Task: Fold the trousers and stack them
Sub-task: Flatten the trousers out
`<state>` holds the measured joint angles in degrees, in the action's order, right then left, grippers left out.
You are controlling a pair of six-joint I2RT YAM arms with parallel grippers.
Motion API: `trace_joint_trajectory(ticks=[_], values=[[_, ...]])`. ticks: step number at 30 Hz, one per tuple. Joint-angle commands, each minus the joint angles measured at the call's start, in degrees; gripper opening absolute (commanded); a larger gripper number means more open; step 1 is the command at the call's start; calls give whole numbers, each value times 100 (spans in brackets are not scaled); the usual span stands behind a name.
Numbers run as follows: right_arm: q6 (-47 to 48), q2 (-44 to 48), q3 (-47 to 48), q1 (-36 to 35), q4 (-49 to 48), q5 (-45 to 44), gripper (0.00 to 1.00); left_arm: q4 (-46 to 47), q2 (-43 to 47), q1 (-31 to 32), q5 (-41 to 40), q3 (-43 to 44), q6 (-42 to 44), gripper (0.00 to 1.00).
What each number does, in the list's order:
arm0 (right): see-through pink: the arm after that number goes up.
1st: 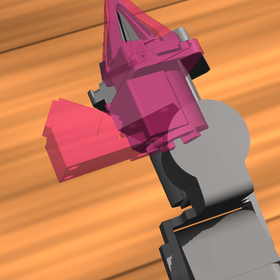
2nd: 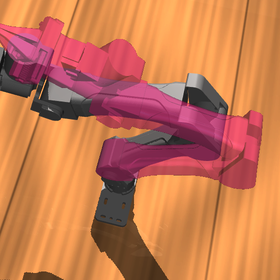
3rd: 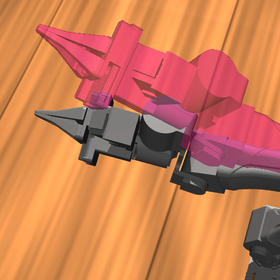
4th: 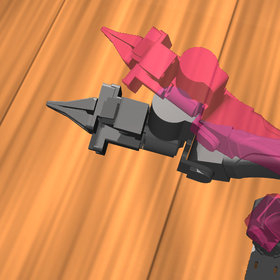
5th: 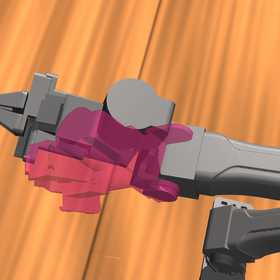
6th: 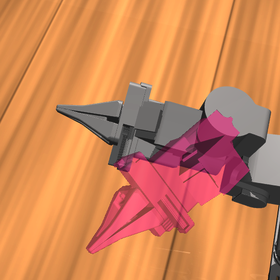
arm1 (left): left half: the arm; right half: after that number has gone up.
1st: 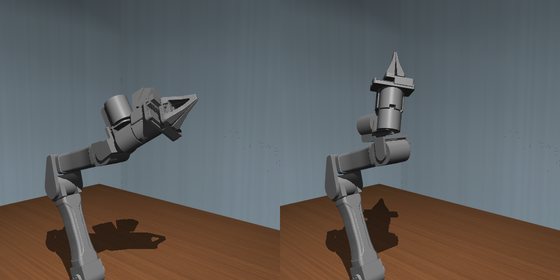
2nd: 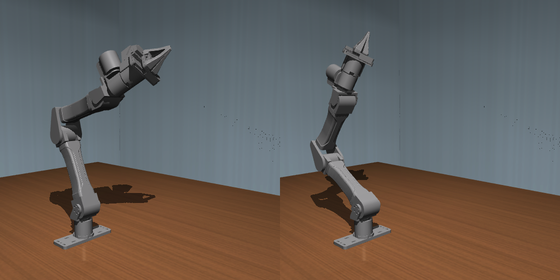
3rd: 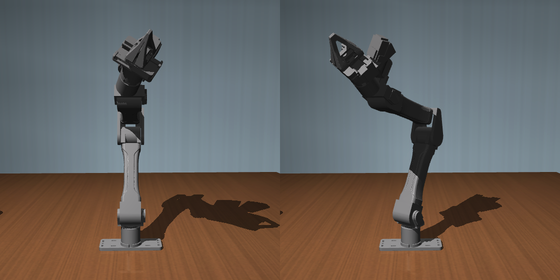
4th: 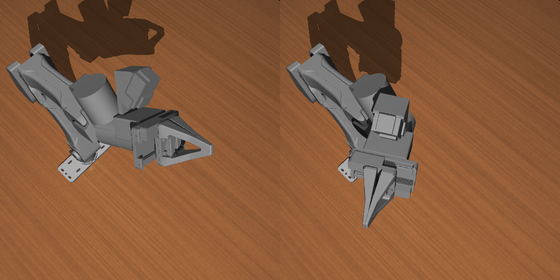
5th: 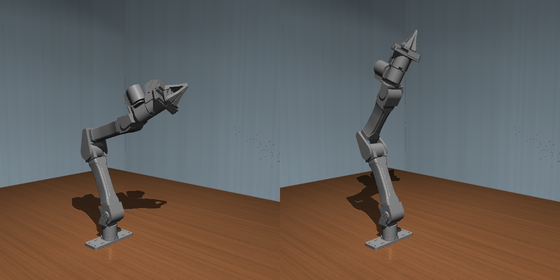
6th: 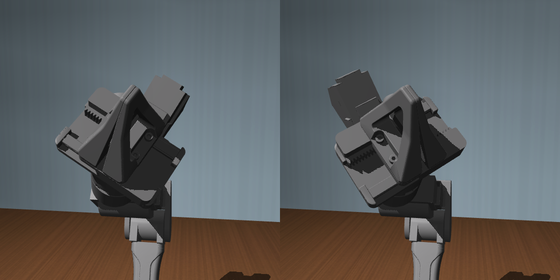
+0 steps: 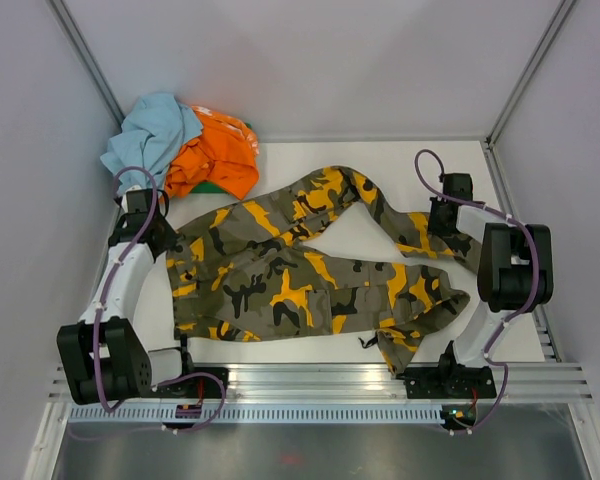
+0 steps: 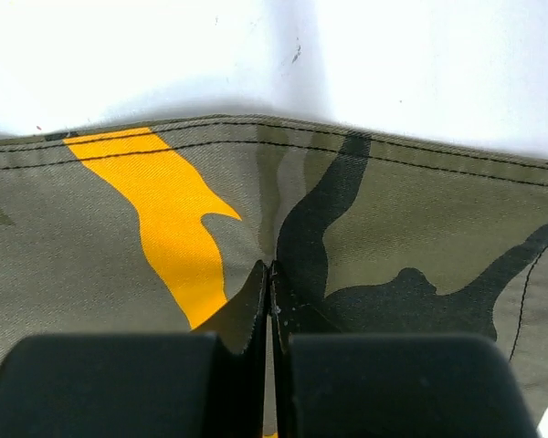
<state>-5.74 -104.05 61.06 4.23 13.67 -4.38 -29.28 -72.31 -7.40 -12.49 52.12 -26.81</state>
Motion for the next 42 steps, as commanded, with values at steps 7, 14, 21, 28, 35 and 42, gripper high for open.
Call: trace_joint_trajectory(ticks=[7, 14, 21, 28, 35, 42], values=[[-243, 876, 642, 332, 689, -388, 0, -709, 727, -51, 264, 456, 597, 2], [-332, 694, 1557, 781, 952, -511, 0, -1449, 1026, -542, 528, 984, 615, 2], [-200, 429, 2111, 939, 997, -633, 0, -1405, 1053, -1606, 722, 1080, 808, 2], [108, 254, 2727, 1036, 1419, -820, 0, -1063, 790, -2194, 1161, 1160, 668, 2], [319, -949, 3271, 1071, 1506, 409, 0, -351, -79, -2310, 477, 1178, 616, 2], [283, -1416, 3729, 1054, 1006, 930, 0, 80, -801, -2319, -130, 1187, 545, 2]])
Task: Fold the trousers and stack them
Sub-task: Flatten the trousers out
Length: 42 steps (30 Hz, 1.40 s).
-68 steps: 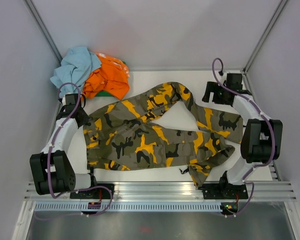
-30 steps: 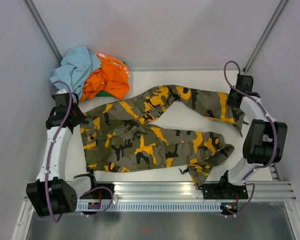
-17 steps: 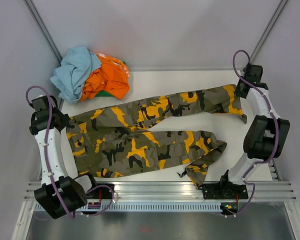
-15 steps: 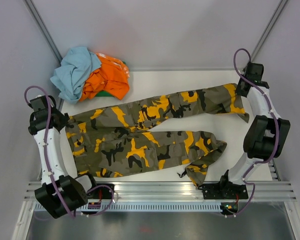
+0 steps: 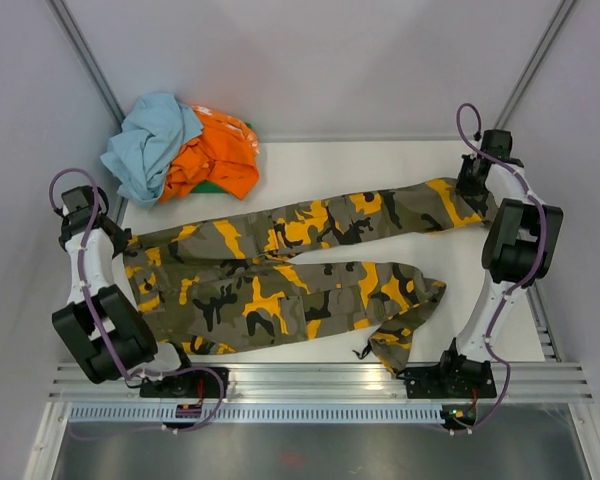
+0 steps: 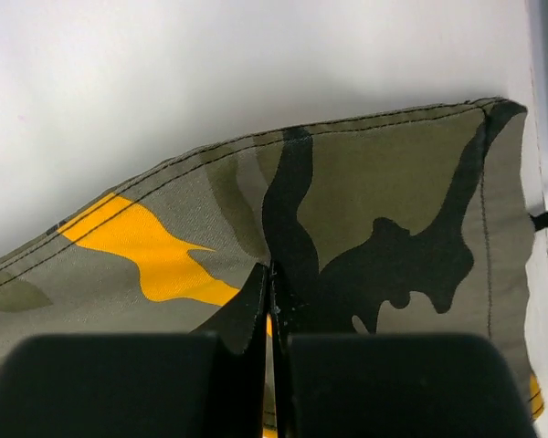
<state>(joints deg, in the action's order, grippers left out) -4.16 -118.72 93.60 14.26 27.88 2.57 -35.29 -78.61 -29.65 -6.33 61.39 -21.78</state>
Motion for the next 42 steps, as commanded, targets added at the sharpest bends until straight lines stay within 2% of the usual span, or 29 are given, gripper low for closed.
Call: trace_joint_trajectory(ticks=[1, 5, 12, 15, 20, 23, 26, 30, 32, 34, 38, 42], values=[[179, 42, 510, 50, -406, 296, 0, 812, -190, -94, -791, 243, 34, 2], [364, 478, 361, -115, -564, 648, 0, 1165, -181, -94, -817, 180, 25, 2], [321, 2087, 150, -521, -336, 210, 0, 840, 99, -85, -563, 594, 209, 2], [13, 2817, -52, -530, -126, -334, 0, 603, 372, -94, -545, 795, 376, 2], [-49, 3985, -202, -521, 744, -1546, 0, 110, 434, -94, -633, 1305, 491, 2], [-189, 4268, 78, -521, 1271, -1706, 0, 163, 408, -94, -580, 1358, 438, 2], [-216, 4032, 571, -521, 2228, -1646, 0, 66, 215, -129, -545, 1508, 447, 2], [-243, 3891, 370, -521, 3239, -866, 0, 22, 39, -208, -247, 1587, 543, 2], [-217, 4135, -287, -521, 3154, -854, 0, -13, -101, -208, -71, 1605, 622, 2], [-208, 4286, -875, -521, 2821, -1362, 0, -4, -347, -208, -53, 1552, 622, 2], [-330, 4015, -1265, -512, 1934, -1392, 0, 240, -655, -208, 9, 1482, 543, 2], [-533, 3409, -1476, -512, 422, -1100, 0, 549, -840, -199, -79, 1358, 447, 2]])
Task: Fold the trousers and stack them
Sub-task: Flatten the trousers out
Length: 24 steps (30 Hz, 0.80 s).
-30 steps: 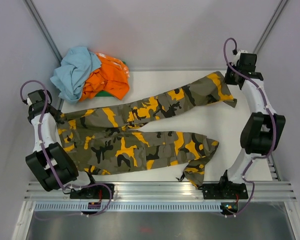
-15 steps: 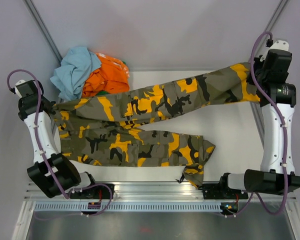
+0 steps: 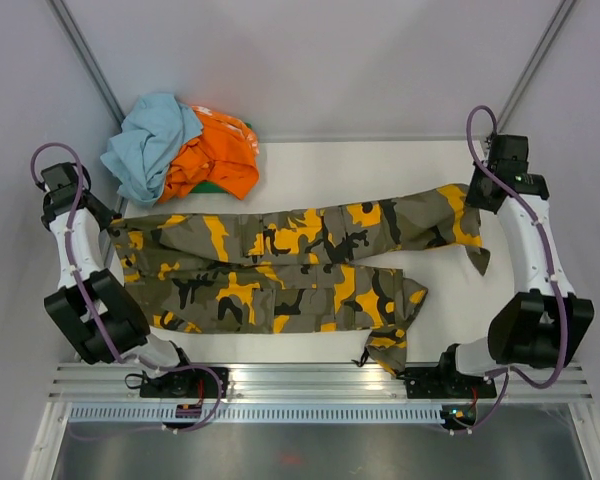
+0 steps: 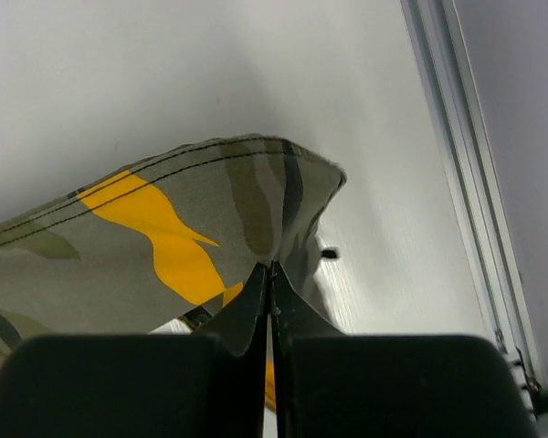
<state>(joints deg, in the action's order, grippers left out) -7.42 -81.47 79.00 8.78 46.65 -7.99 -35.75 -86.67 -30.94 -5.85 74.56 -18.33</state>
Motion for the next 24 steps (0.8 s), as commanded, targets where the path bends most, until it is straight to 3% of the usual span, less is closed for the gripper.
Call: trace_joint_trajectory(ticks=[1, 9, 14, 15, 16, 17, 21, 22, 24], values=[[-216, -691, 71, 37, -1614, -149, 0, 639, -147, -62, -119, 41, 84, 2], [232, -2872, 1038, 54, -2265, -730, 0, 1193, -1026, 158, -978, 198, -215, 2], [329, -3427, 933, 63, -2941, -696, 0, 1342, -1492, 422, -1594, 409, -127, 2], [416, -3541, 872, 54, -3047, -608, 4, 1342, -1606, 439, -1760, 453, -119, 2], [513, -3568, 836, 54, -3135, -477, 34, 1429, -1659, 448, -1788, 454, -101, 2], [601, -3586, 810, 54, -3293, -302, 52, 1439, -1721, 457, -1814, 506, -92, 2], [909, -3394, 967, 54, -3040, 456, 78, 1342, -1967, 448, -2192, 752, -5, 2], [848, -3288, 994, 63, -2970, 317, 90, 1325, -1976, 457, -2271, 787, 22, 2], [839, -2928, 898, 80, -2916, 123, 95, 1237, -1967, 448, -2342, 893, 49, 2]])
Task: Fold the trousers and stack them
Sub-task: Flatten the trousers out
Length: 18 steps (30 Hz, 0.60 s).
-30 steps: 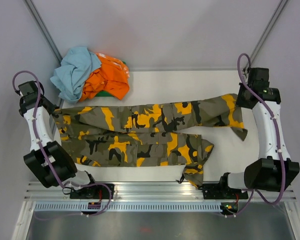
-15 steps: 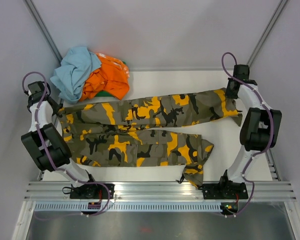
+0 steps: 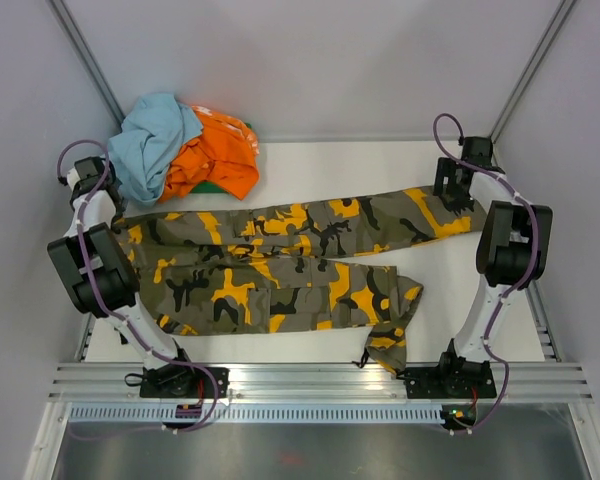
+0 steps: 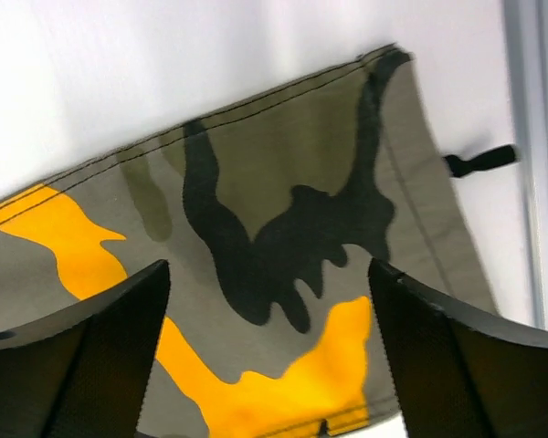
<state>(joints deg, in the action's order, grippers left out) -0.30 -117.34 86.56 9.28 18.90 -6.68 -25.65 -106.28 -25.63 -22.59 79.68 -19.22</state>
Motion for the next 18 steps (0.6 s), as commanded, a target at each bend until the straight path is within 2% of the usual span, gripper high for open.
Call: trace_joint_trajectory(ticks=[1, 3, 4, 5, 8, 11, 14, 16, 18], values=[[126, 781, 72, 74, -175, -96, 98, 184, 45, -74, -598, 408, 138, 2], [161, 1019, -191, 170, -360, -53, 98, 95, 125, -65, -152, 426, 129, 13], [196, 1046, -288, 197, -421, -36, 98, 69, 186, -13, -19, 417, 138, 22], [162, 1029, -324, 206, -430, -166, 98, 17, 300, 40, 61, 417, 156, 47], [-110, 862, -316, 259, -107, -89, 97, -334, 642, 365, 149, 434, 182, 81], [-716, 1028, -447, 259, 79, 367, 96, -809, 1203, 874, 80, 365, 200, 92], [-1157, 1869, -1060, 75, 140, 1010, 96, -1231, 1767, 1437, 105, 146, 191, 95], [-1122, 2336, -1386, -338, 237, 836, 96, -1555, 2434, 1700, 420, -13, 7, 95], [-1218, 3072, -1990, -688, 360, 730, 96, -1601, 3213, 1868, 1123, -434, -177, 96]])
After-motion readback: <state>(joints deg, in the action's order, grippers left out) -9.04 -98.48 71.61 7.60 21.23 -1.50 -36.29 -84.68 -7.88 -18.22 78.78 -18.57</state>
